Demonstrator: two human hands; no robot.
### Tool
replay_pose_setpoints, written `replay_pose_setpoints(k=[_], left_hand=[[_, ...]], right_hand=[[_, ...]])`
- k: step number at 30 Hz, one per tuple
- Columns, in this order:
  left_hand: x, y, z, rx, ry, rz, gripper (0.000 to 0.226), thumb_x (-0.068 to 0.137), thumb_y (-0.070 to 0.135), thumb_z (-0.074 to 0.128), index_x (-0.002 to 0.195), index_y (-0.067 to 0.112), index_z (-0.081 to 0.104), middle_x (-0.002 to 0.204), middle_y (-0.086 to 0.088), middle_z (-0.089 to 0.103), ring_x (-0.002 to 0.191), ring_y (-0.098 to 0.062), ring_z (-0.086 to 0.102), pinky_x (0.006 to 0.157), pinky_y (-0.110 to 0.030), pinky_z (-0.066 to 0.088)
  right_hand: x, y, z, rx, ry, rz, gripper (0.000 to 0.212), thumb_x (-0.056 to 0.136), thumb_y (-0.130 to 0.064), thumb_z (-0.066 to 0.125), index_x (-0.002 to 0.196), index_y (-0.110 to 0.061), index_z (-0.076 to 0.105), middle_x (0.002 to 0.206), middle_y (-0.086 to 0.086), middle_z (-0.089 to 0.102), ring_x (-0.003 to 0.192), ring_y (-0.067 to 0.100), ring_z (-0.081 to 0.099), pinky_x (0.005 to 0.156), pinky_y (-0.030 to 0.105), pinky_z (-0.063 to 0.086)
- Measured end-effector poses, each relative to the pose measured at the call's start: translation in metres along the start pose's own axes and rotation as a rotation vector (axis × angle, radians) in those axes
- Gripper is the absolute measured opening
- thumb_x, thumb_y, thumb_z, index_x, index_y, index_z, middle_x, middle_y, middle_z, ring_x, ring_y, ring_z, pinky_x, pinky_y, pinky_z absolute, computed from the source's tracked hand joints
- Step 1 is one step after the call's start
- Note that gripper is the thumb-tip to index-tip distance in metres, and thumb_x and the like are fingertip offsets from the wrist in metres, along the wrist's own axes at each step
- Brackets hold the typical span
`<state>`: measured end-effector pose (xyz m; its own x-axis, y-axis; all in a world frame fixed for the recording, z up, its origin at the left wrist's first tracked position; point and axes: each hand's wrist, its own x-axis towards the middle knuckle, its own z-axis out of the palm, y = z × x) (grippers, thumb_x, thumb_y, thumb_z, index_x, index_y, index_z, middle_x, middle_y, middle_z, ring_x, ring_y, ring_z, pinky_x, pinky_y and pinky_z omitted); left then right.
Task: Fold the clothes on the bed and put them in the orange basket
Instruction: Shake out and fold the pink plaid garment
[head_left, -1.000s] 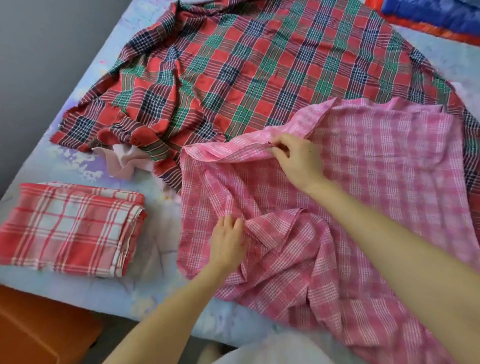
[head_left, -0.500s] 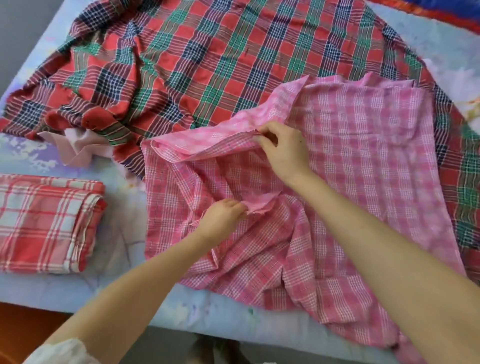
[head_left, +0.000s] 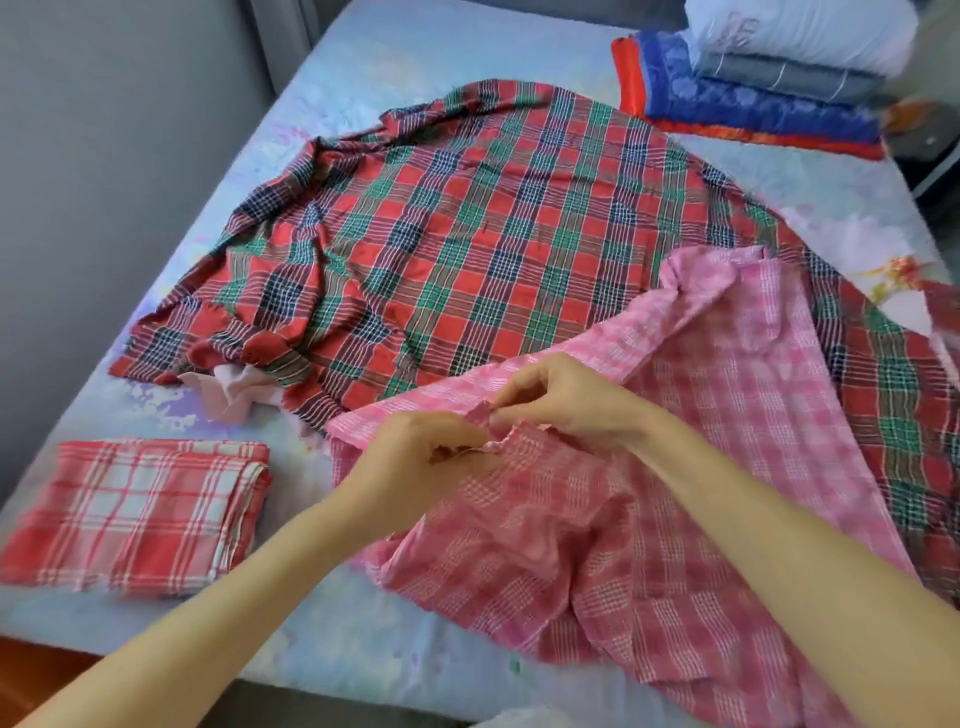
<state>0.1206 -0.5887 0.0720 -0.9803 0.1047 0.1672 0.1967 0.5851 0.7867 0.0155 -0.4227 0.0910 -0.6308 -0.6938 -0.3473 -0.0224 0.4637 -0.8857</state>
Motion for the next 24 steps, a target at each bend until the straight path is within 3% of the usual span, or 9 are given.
replay_pose_setpoints(k=[3,6,11,15,18,21,24], left_hand=[[-0.001,0.011,-0.011,0.076,0.021,-0.038,0.013,0.067,0.02,0.082,0.076,0.014,0.077,0.062,0.015,0.062,0.062,0.004,0.055,0.054,-0.009,0.04],[-0.005,0.024,-0.016,0.111,0.08,-0.081,0.012,0.064,0.018,0.084,0.073,0.014,0.076,0.061,0.017,0.059,0.062,0.008,0.055,0.056,-0.006,0.041],[-0.007,0.043,-0.016,0.184,0.151,-0.009,0.018,0.063,0.033,0.075,0.068,0.015,0.075,0.059,0.011,0.063,0.05,0.007,0.044,0.057,-0.002,0.037],[-0.003,0.054,-0.019,0.148,0.16,-0.1,0.019,0.064,0.022,0.083,0.064,0.013,0.066,0.059,0.009,0.058,0.052,0.001,0.046,0.056,-0.01,0.041],[-0.001,0.061,-0.02,0.058,0.13,-0.181,0.021,0.067,0.014,0.081,0.078,0.016,0.064,0.064,0.005,0.061,0.056,-0.01,0.053,0.058,-0.014,0.044],[0.002,0.064,-0.021,0.1,0.057,-0.17,0.021,0.07,0.019,0.08,0.089,0.016,0.072,0.068,0.007,0.061,0.058,-0.004,0.053,0.06,-0.014,0.044],[0.007,0.065,-0.024,0.128,0.003,-0.149,0.016,0.07,0.026,0.079,0.073,0.013,0.071,0.067,0.009,0.057,0.059,-0.004,0.048,0.056,-0.013,0.039]], right_hand=[[-0.017,-0.013,0.001,0.122,-0.035,-0.038,0.002,0.076,-0.011,0.075,0.077,-0.012,0.075,0.079,0.023,0.068,0.071,0.024,0.058,0.067,0.034,0.047],[-0.032,-0.022,0.006,0.166,-0.058,-0.072,0.005,0.078,-0.003,0.072,0.082,-0.004,0.074,0.071,0.013,0.068,0.062,0.015,0.06,0.058,0.022,0.048],[-0.044,-0.021,0.008,0.125,-0.032,-0.069,0.009,0.082,-0.001,0.067,0.084,-0.005,0.074,0.06,0.013,0.062,0.051,0.018,0.05,0.047,0.023,0.039],[-0.055,-0.024,0.008,0.163,0.041,-0.108,0.015,0.083,0.003,0.064,0.085,-0.008,0.074,0.063,-0.003,0.065,0.051,0.003,0.055,0.05,0.013,0.042],[-0.06,-0.026,0.006,0.17,0.053,-0.117,0.018,0.082,0.002,0.065,0.084,-0.013,0.075,0.077,0.01,0.069,0.061,0.01,0.058,0.053,0.015,0.045],[-0.063,-0.028,0.004,0.155,0.009,-0.094,0.022,0.083,0.001,0.065,0.085,-0.017,0.076,0.085,0.023,0.068,0.061,0.022,0.053,0.052,0.02,0.043],[-0.072,-0.031,0.001,0.134,0.018,-0.085,0.019,0.088,-0.005,0.06,0.094,-0.016,0.074,0.068,0.005,0.066,0.057,0.013,0.051,0.055,0.022,0.041]])
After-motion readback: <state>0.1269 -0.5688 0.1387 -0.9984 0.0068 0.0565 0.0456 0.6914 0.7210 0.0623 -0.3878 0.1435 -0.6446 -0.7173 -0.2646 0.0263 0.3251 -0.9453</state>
